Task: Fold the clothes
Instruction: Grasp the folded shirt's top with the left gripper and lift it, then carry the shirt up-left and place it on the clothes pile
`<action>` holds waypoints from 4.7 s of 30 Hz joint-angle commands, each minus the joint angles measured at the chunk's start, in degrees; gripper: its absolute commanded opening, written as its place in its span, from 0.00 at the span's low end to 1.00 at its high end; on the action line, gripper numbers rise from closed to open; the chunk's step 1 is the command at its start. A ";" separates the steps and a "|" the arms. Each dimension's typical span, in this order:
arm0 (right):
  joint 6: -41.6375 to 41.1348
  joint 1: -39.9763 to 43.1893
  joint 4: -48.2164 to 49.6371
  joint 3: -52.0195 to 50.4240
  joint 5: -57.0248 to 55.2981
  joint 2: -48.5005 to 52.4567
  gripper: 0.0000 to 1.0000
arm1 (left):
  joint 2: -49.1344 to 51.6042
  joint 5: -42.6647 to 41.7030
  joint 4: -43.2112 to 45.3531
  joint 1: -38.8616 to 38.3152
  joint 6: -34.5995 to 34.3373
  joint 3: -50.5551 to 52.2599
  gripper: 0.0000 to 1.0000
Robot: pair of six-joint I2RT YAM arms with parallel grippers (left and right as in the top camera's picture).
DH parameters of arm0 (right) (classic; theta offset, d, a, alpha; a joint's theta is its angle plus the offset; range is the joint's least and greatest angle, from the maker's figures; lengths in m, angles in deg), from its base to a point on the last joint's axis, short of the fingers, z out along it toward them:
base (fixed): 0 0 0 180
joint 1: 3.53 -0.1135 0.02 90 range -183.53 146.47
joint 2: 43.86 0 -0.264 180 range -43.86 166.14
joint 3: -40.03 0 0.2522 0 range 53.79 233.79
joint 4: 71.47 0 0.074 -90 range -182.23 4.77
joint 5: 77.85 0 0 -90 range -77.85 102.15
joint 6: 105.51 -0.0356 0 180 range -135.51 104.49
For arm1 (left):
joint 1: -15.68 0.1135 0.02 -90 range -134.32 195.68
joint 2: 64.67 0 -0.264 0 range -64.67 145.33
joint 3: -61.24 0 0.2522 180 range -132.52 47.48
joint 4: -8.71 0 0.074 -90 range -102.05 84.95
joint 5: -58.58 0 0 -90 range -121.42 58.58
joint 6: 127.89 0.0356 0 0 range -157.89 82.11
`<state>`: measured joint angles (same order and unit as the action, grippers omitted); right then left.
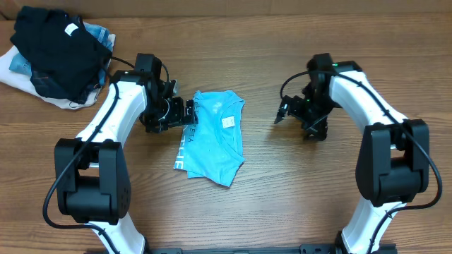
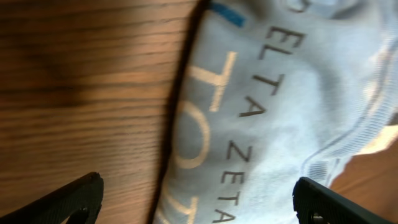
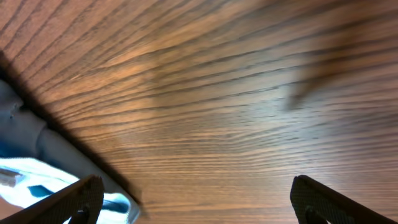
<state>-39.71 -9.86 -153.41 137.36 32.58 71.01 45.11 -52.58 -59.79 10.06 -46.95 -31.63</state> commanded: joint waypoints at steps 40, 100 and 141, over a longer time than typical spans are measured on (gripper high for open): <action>4.96 1.68 -1.42 1.46 1.92 0.33 1.00 | 19.17 -11.10 7.26 -3.76 3.87 -2.67 0.04; 2.97 1.68 -7.72 1.46 -0.37 0.33 1.00 | 19.32 10.60 3.06 31.95 10.56 -55.58 0.06; 3.02 1.68 -8.07 1.46 -0.39 0.33 1.00 | 13.38 12.81 10.45 35.04 3.02 -52.72 0.47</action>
<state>-36.48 -8.44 -161.93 137.47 32.66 71.01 58.20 -38.49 -49.89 45.84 -43.43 -84.13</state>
